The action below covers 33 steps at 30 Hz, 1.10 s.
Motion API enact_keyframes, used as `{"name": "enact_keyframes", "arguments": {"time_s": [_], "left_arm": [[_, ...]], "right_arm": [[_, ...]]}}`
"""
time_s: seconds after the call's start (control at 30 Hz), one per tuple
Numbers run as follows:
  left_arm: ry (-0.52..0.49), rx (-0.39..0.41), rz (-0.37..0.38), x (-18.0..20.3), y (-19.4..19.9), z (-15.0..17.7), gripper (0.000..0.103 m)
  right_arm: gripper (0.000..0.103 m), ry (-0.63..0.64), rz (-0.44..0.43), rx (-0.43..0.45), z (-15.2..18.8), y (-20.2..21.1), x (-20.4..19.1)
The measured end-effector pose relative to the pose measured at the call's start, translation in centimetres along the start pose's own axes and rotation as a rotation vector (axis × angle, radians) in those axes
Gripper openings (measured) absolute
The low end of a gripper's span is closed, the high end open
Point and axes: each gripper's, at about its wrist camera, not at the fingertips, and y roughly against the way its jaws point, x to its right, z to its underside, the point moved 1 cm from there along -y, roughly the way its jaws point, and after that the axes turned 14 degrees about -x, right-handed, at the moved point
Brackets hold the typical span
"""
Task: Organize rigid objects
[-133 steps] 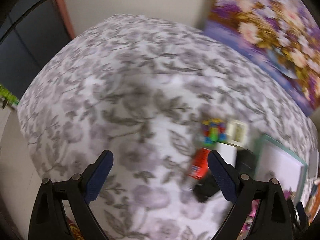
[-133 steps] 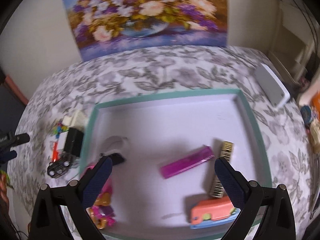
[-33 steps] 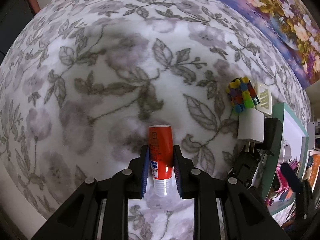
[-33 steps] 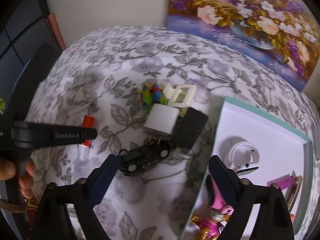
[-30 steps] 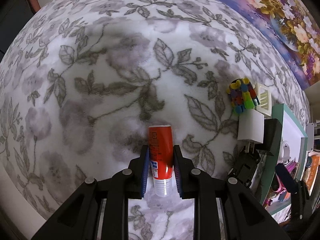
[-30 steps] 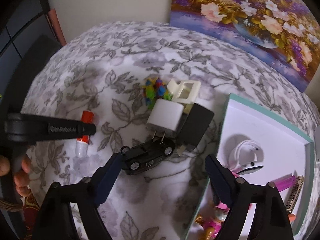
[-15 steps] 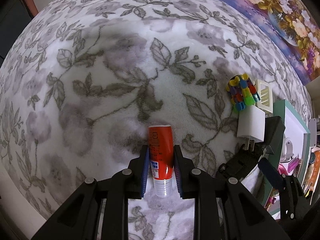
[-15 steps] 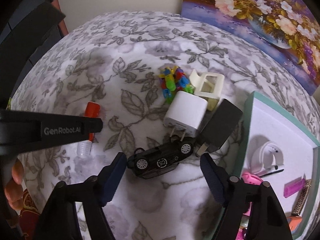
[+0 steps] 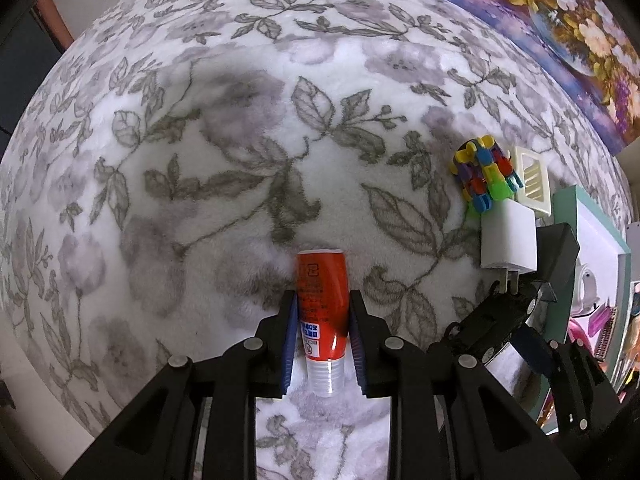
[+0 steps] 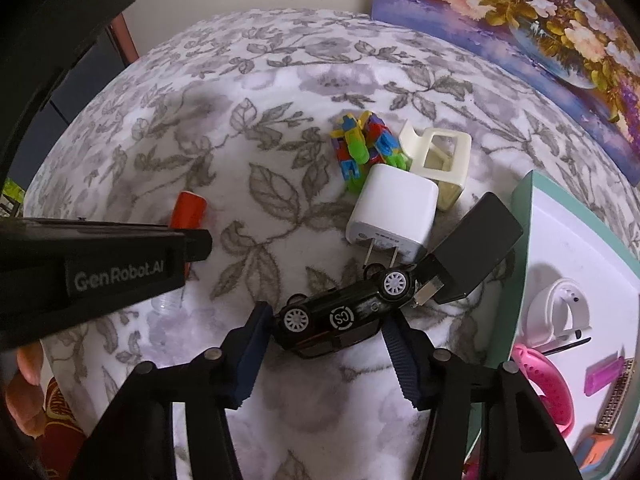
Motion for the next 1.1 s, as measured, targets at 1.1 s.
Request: {"name": "enact_keyframes", "arguments": {"time_s": [1.1], "left_arm": [[0.058,0.085,0.133,-2.3,4.1,0.9,0.021]], "right_arm": [[0.056,-0.012,-0.08,0.1,1.0,3.4,1.7]]}}
